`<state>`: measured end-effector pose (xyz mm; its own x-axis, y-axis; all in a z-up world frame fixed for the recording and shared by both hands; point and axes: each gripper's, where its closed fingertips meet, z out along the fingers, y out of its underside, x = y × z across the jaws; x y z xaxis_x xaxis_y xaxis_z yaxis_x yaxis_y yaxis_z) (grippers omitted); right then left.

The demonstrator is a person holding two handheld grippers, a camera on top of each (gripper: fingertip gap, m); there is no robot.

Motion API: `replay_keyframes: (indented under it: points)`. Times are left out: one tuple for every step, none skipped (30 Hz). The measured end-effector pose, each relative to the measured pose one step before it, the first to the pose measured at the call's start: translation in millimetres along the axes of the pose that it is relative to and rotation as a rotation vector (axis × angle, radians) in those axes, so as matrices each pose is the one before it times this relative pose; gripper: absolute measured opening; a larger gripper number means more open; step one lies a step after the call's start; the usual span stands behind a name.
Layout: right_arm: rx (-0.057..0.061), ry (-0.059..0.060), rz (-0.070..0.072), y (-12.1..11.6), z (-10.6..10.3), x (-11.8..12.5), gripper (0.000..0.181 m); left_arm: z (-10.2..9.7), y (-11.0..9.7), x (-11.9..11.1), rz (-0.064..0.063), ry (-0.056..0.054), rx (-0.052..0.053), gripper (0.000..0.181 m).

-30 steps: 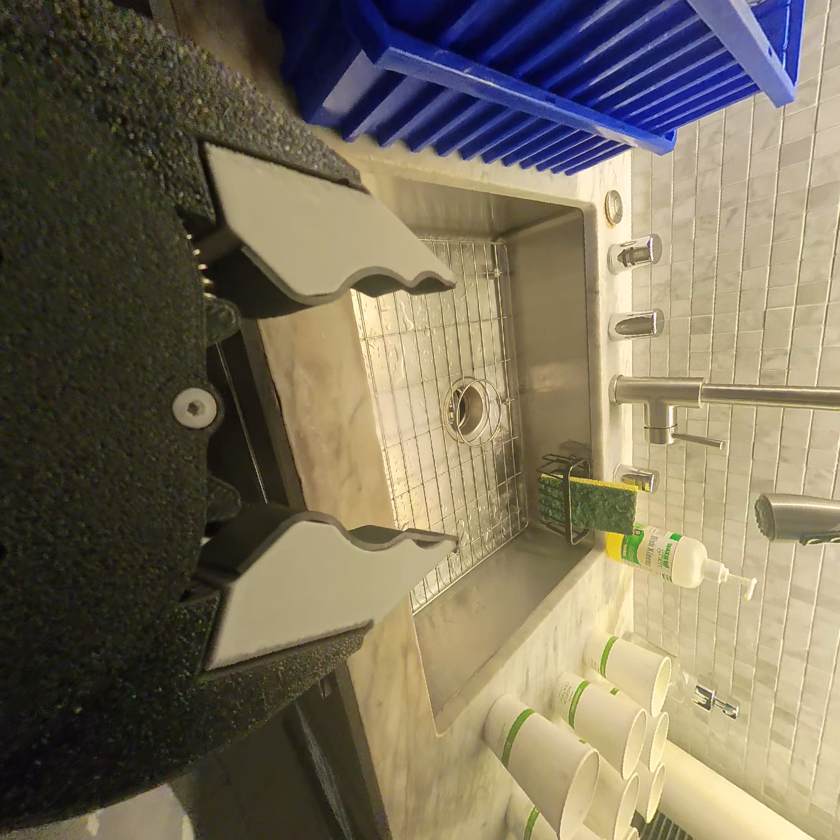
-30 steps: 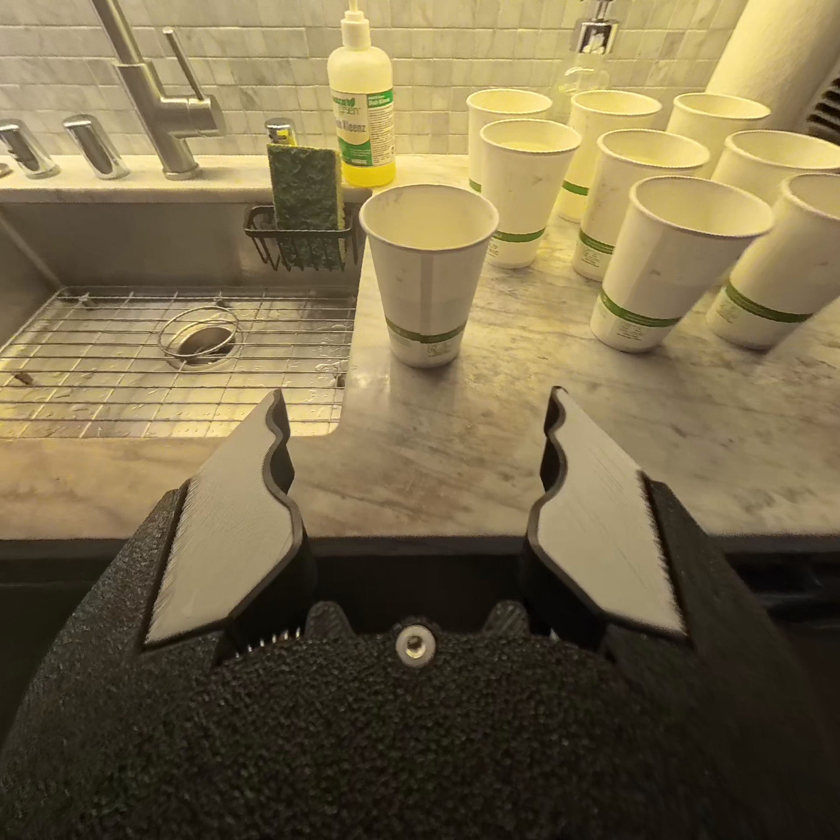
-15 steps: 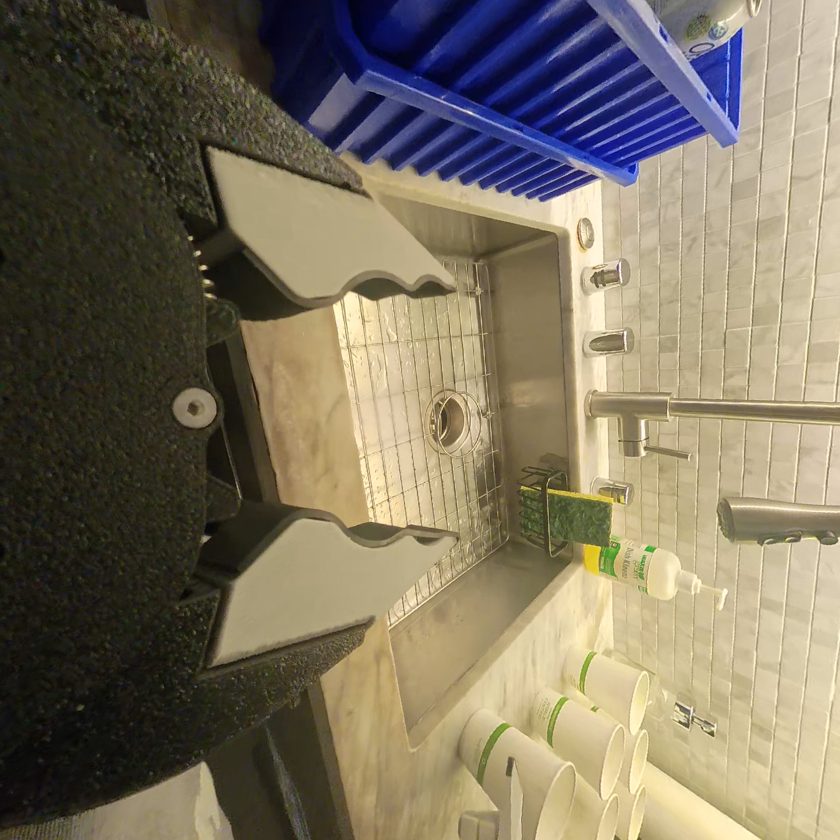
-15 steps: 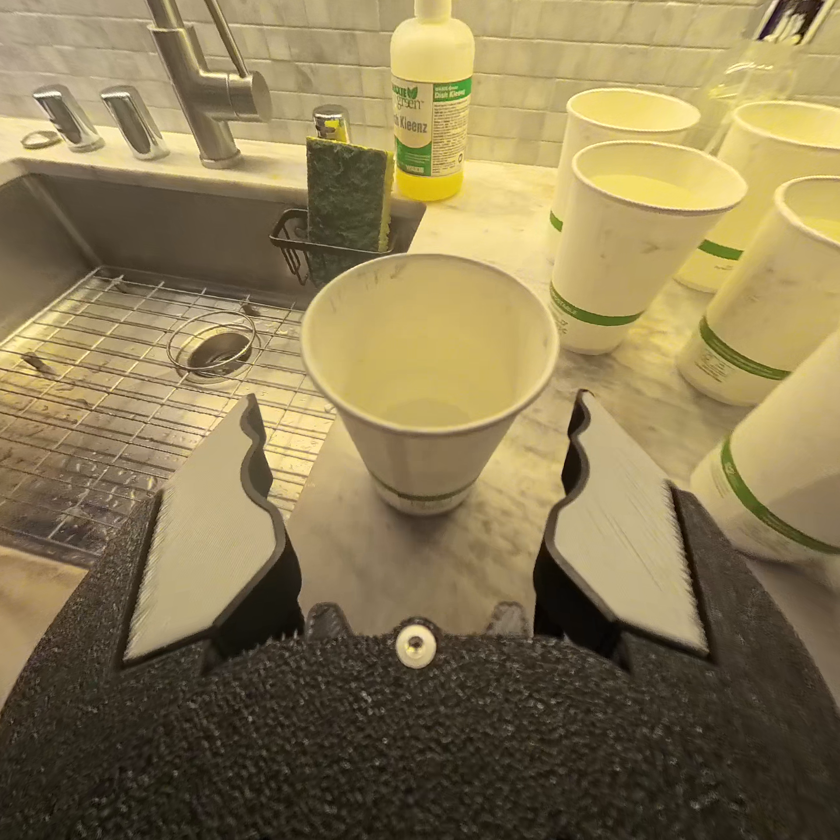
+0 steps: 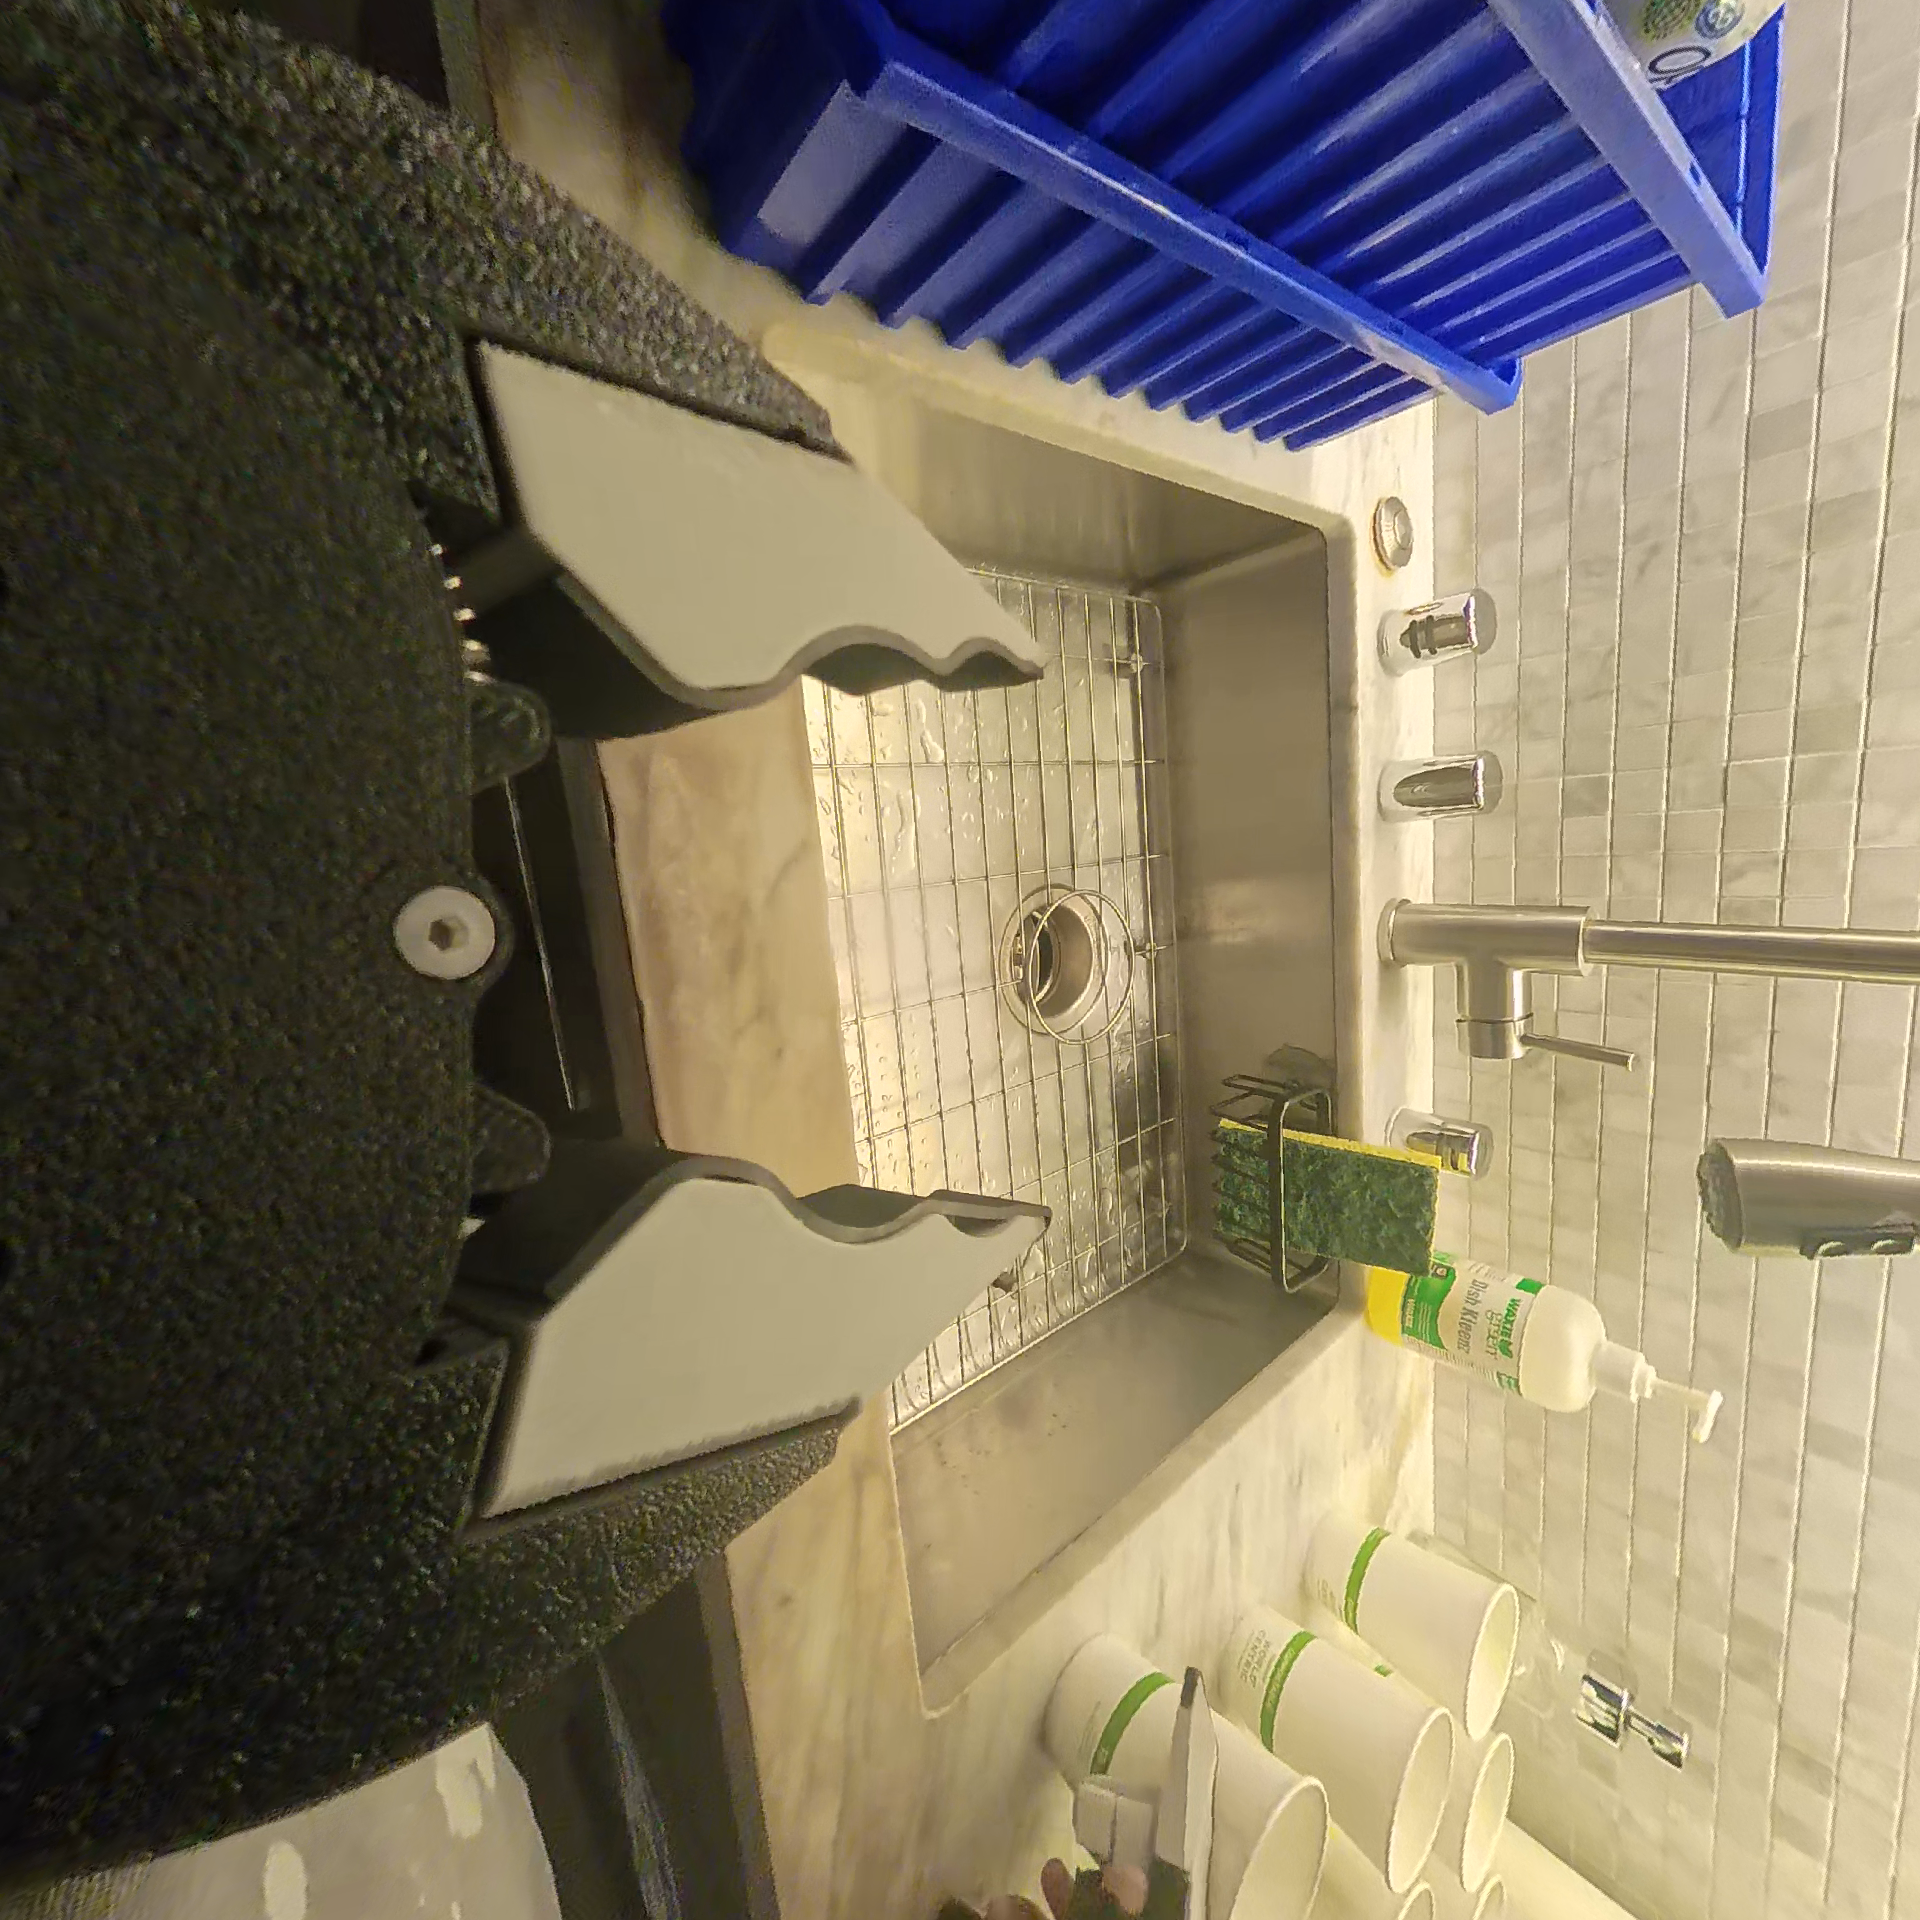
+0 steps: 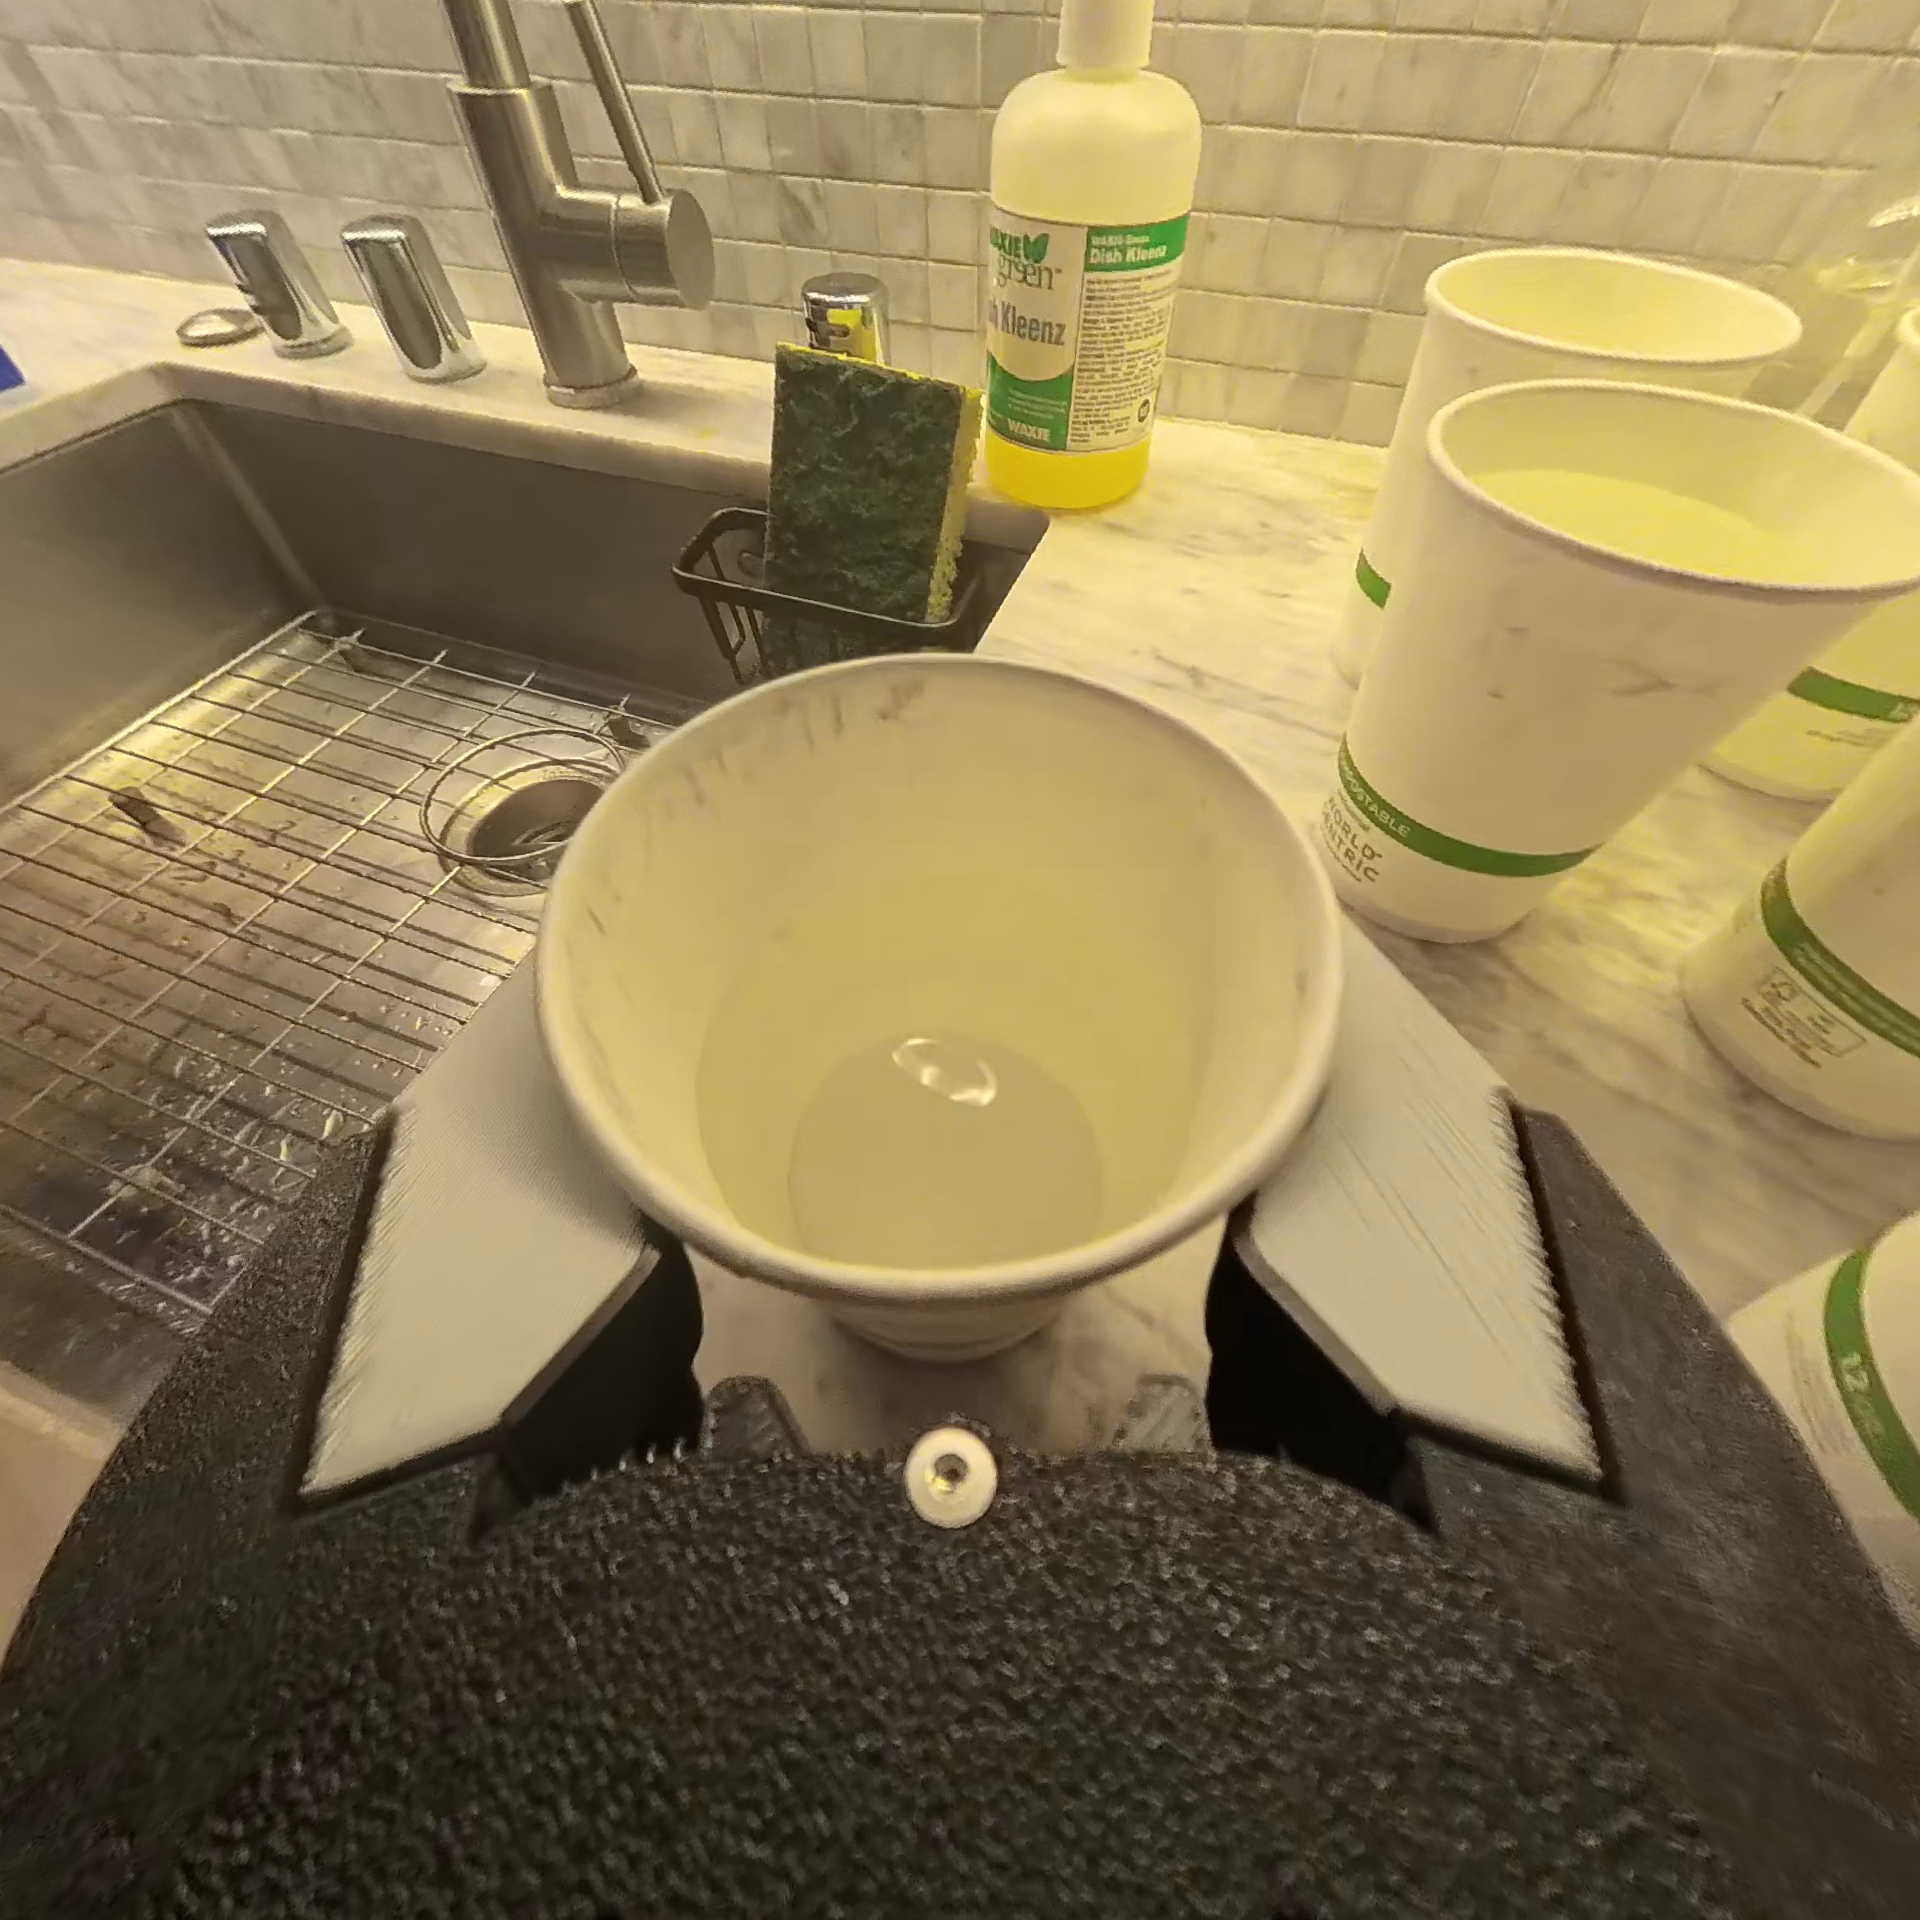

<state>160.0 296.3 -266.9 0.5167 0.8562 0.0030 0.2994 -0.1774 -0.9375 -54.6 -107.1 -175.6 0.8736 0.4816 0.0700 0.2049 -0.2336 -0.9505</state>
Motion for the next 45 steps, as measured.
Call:
replay_keyframes:
  points:
    - [-0.0016,-0.0117,-0.0066,-0.12,1.69,-1.45,0.125,0.49,0.07,1.39,0.0013,-0.0022,-0.0026,0.097]
    - [-0.0019,0.001,-0.0076,0.08,1.21,0.36,0.123,0.44,0.0,1.3,0.003,-0.002,-0.0028,0.097]
    - [-0.0003,-0.0016,-0.0048,-0.17,0.82,0.19,0.123,0.65,-0.08,1.32,0.0034,-0.0018,-0.0028,0.097]
    - [-0.0001,-0.0046,0.0,-0.1,0.62,0.02,0.122,0.6,-0.51,1.2,0.0027,-0.0018,-0.0009,0.096]
    - [0.0001,-0.0023,-0.0043,-0.19,0.47,0.03,0.122,0.84,-0.8,1.2,0.0007,-0.0008,0.0007,0.096]
    - [-0.0021,-0.0011,-0.0091,0.21,0.62,0.18,0.121,0.95,-0.73,1.06,-0.0001,-0.001,0.0006,0.096]
    - [-0.0025,-0.0005,-0.0124,0.33,0.65,0.13,0.12,1.12,-0.7,1.25,0.0005,-0.0006,0.0008,0.096]
    - [-0.0023,-0.0025,-0.0086,0.22,0.65,0.03,0.119,1.17,-0.57,1.59,0.0009,0.0011,0.0006,0.096]
    - [-0.0015,-0.0049,-0.0037,0.12,0.44,-0.27,0.119,1.32,-0.43,1.77,0.0015,0.002,-0.0001,0.096]
    - [-0.0006,-0.0029,-0.0021,0.08,0.25,-0.18,0.119,1.27,-0.31,1.94,0.0022,0.0025,-0.0001,0.096]
    - [-0.0009,0.0003,-0.0025,0.19,0.05,0.16,0.118,1.07,-0.4,1.84,0.0024,0.0019,0.0004,0.096]
    - [-0.0009,0.0006,-0.0011,0.16,0.13,0.06,0.117,0.9,-0.74,1.78,0.0018,0.0012,0.0019,0.096]
    - [-0.0005,-0.0019,-0.0007,0.05,0.0,-0.35,0.115,0.78,-0.79,1.58,-0.0001,0.0011,0.0025,0.095]
    - [0.0006,-0.0038,0.0005,-0.02,-0.08,-0.38,0.113,0.72,-0.48,1.55,-0.001,0.0008,0.0019,0.095]
    - [0.0004,-0.002,0.0031,-0.05,-0.15,0.26,0.111,0.55,-0.28,1.4,0.0002,0.0007,0.0006,0.095]
    - [0.0011,0.0014,0.0002,-0.03,-0.21,0.23,0.109,0.46,-0.1,1.35,0.0012,0.0008,-0.0007,0.095]
    - [0.0012,0.0024,-0.0008,-0.22,-0.09,0.12,0.106,0.16,-0.17,1.22,0.0016,0.0004,-0.0002,0.094]
    - [0.0013,0.0031,0.0043,-0.22,-0.34,0.46,0.105,-0.13,-0.26,0.97,0.0027,-0.0005,0.0004,0.094]
    - [0.0034,0.0023,0.0116,-0.44,-0.81,0.85,0.102,-0.42,-0.27,0.57,0.0029,-0.001,-0.0007,0.094]
    - [0.0033,-0.0013,0.0159,-0.31,-1.12,0.69,0.101,-0.6,-0.3,0.1,0.0021,-0.0018,-0.001,0.094]
    - [0.0039,0.0002,0.0163,-0.3,-1.68,1.21,0.1,-0.83,-0.43,-0.36,0.0016,-0.0028,-0.0003,0.094]
    - [0.0055,0.0012,0.01,-0.8,-2.11,1.24,0.099,-1.0,-0.53,-0.76,0.0004,-0.0037,0.0009,0.094]
    - [0.005,-0.0025,0.0055,-1.25,-2.54,0.7,0.098,-0.89,-0.21,-1.04,-0.0014,-0.0041,0.0004,0.094]
    - [0.0062,-0.0018,0.0045,-2.39,-2.76,0.7,0.096,-0.74,-0.05,-1.08,-0.002,-0.0038,-0.0004,0.093]
    - [0.0078,-0.0057,0.0024,-3.64,-2.81,0.17,0.094,-0.59,0.1,-1.21,-0.0003,-0.0042,-0.0004,0.093]
    - [0.0069,-0.0046,-0.0022,-4.53,-2.74,0.35,0.091,-0.48,0.09,-1.13,0.0013,-0.0041,-0.0005,0.093]
    - [0.008,-0.0012,-0.0076,-5.73,-2.72,0.59,0.089,-0.12,0.19,-1.02,0.0003,-0.0026,-0.0006,0.093]
    - [0.0071,-0.006,-0.0069,-6.38,-2.37,0.14,0.089,-0.09,0.01,-1.17,-0.0006,-0.0021,0.0008,0.093]
    - [0.0061,-0.0075,-0.0062,-7.01,-2.33,-0.16,0.088,0.11,-0.23,-1.2,-0.001,-0.0014,0.0023,0.093]
    - [0.0067,-0.0034,-0.0128,-7.59,-2.04,0.03,0.087,0.11,-0.17,-1.21,-0.0014,-0.001,0.0016,0.093]
    - [0.0068,-0.0058,-0.0172,-7.95,-1.96,-0.54,0.087,0.24,-0.27,-1.31,-0.0007,-0.0014,0.0031,0.093]
    - [0.0053,-0.0084,-0.0148,-8.19,-1.63,-0.88,0.087,0.16,-0.37,-1.6,-0.0011,-0.0013,0.004,0.093]
    - [0.0061,-0.0095,-0.0122,-8.39,-1.35,-1.2,0.088,0.29,-0.19,-1.62,-0.0026,-0.0013,0.003,0.093]
    - [0.0035,-0.011,-0.0116,-8.16,-1.09,-1.46,0.086,0.31,-0.21,-1.81,-0.0029,-0.0012,0.003,0.093]
    - [-0.003,-0.0141,-0.0169,-7.48,-0.49,-2.26,0.087,0.19,-0.33,-1.94,-0.0025,-0.0006,0.0034,0.093]
    - [-0.0002,-0.0138,-0.0238,-7.77,-0.28,-2.69,0.087,0.2,-0.67,-2.0,-0.0014,-0.0009,0.0035,0.094]
    - [0.0,-0.0175,-0.0217,-7.92,-0.02,-3.37,0.088,-0.01,-0.92,-2.01,-0.0003,0.0008,0.0034,0.094]
    - [-0.0034,-0.0221,-0.0157,-7.4,0.61,-3.95,0.086,-0.1,-1.19,-2.09,0.0011,0.0008,0.0033,0.094]
    - [-0.0029,-0.0196,-0.0134,-7.34,1.11,-3.79,0.086,-0.11,-1.54,-2.37,0.003,0.0007,0.0045,0.093]
    - [-0.0013,-0.0164,-0.0158,-7.41,1.43,-3.64,0.086,-0.03,-1.39,-2.36,0.0033,0.0021,0.0039,0.094]
    - [-0.0046,-0.0175,-0.0142,-6.89,2.22,-3.88,0.085,0.16,-1.46,-2.6,0.0031,0.0029,0.0039,0.093]
    - [-0.0064,-0.0185,-0.0102,-6.52,2.9,-4.19,0.084,0.35,-1.61,-2.67,0.0032,0.0042,0.0047,0.093]
    - [-0.0065,-0.0172,-0.0094,-6.19,3.59,-4.26,0.084,0.59,-1.7,-2.66,0.0027,0.0056,0.0049,0.093]
    - [-0.0056,-0.0158,-0.0123,-5.88,4.06,-4.58,0.083,1.0,-1.86,-2.93,0.0028,0.0058,0.0045,0.093]
    - [-0.0078,-0.0167,-0.012,-5.36,4.84,-4.83,0.083,1.35,-1.9,-2.81,0.0036,0.0083,0.005,0.093]
